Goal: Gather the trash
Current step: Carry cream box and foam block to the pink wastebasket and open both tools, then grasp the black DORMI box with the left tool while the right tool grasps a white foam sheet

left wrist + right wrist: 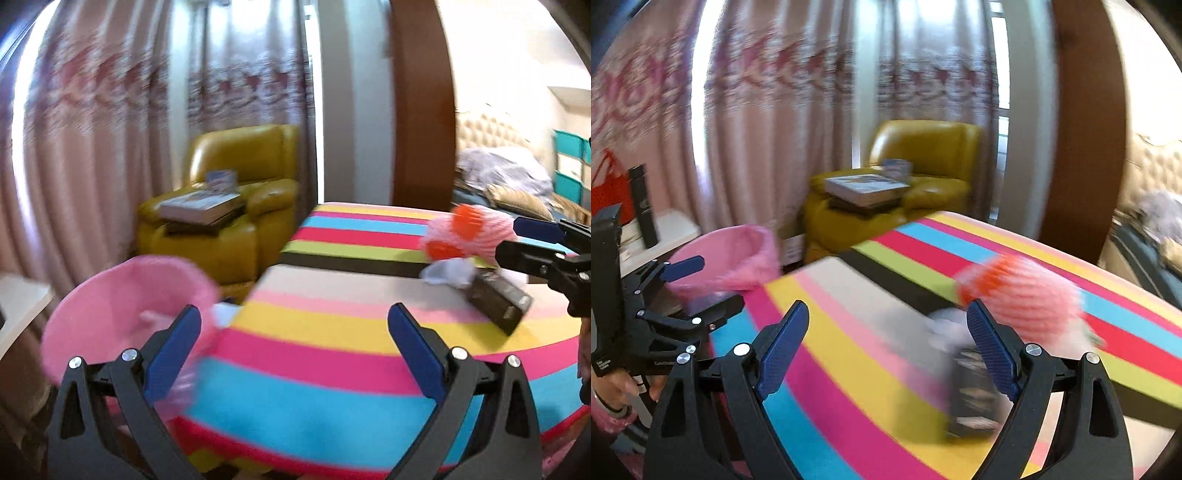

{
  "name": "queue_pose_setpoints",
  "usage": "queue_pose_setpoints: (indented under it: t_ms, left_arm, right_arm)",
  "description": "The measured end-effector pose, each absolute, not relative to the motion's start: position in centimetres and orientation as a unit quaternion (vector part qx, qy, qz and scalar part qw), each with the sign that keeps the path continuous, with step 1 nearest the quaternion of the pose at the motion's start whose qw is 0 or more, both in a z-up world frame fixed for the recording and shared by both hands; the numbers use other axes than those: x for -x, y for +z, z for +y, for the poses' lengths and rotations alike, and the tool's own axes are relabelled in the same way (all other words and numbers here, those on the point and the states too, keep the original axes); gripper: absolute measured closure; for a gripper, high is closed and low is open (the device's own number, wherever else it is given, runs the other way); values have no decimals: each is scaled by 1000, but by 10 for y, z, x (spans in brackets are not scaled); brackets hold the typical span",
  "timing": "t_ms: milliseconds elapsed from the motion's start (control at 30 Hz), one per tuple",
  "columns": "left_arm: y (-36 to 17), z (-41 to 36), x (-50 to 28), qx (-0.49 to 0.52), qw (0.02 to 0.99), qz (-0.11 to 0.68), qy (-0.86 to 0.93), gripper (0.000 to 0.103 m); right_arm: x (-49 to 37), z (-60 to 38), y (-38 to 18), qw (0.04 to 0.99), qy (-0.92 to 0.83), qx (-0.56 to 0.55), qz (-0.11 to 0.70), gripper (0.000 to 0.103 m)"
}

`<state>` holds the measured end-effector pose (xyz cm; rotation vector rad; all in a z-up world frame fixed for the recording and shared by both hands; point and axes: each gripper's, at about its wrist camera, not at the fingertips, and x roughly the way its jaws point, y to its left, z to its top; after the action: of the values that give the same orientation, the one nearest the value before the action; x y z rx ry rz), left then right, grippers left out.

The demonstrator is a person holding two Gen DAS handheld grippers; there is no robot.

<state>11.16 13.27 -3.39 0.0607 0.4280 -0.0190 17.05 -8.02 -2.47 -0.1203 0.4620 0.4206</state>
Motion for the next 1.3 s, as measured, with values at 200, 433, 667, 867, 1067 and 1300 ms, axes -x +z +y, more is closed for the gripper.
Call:
queue_pose_setpoints:
  t_ms: [200, 433, 667, 867, 1067, 1300]
  left_arm:
    - [-42, 70, -145, -20, 976, 210, -51, 5]
    - [-66, 28, -172, -56, 970, 228, -56, 5]
    - [-72, 34, -177, -41, 965, 246, -83, 5]
    - [-73, 39, -170, -29, 969, 230, -88, 5]
    - [-76, 37, -177, -35, 963, 255, -85, 5]
    - [-77, 38, -176, -40, 963, 255, -84, 5]
  right_arm:
    - [-183, -162, -46, 957, 104, 11, 271, 21]
    - [-200, -197, -68, 947, 60, -28, 314, 21]
    - [-228, -190, -75, 936, 46, -49, 345, 21]
    - [-262, -180, -89, 919, 22, -62, 388, 20]
    - [-268, -173, -91, 918, 18, -34, 395, 18]
    - [-228, -209, -77, 921, 1, 22, 388, 19]
